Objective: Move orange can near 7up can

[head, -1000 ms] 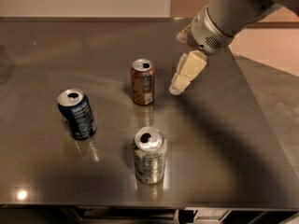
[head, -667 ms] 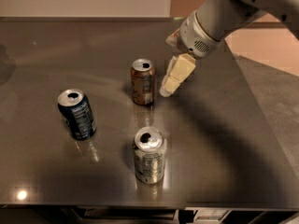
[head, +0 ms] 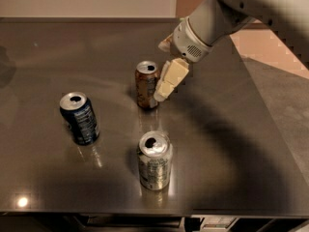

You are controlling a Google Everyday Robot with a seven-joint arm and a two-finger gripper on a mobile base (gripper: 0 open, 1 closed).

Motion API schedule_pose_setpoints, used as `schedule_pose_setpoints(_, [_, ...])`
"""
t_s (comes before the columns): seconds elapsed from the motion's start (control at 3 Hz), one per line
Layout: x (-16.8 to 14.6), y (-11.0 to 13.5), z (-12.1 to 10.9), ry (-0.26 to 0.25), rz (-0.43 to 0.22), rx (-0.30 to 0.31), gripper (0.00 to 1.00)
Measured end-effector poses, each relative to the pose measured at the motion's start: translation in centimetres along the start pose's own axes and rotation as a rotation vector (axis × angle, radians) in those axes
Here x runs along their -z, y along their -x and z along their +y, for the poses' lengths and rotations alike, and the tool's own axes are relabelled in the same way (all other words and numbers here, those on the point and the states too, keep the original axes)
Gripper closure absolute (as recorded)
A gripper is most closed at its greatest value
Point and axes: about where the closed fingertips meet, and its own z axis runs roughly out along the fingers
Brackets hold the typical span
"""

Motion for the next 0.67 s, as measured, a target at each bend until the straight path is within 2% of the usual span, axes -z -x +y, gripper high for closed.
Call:
schedule_pose_setpoints(0.33, [-1.08, 0.67, -0.16, 0.033, -0.02, 0.012, 0.0])
schedule_pose_setpoints(0.67, [-1.15, 0.73, -0.15, 0.036, -0.022, 0.013, 0.0])
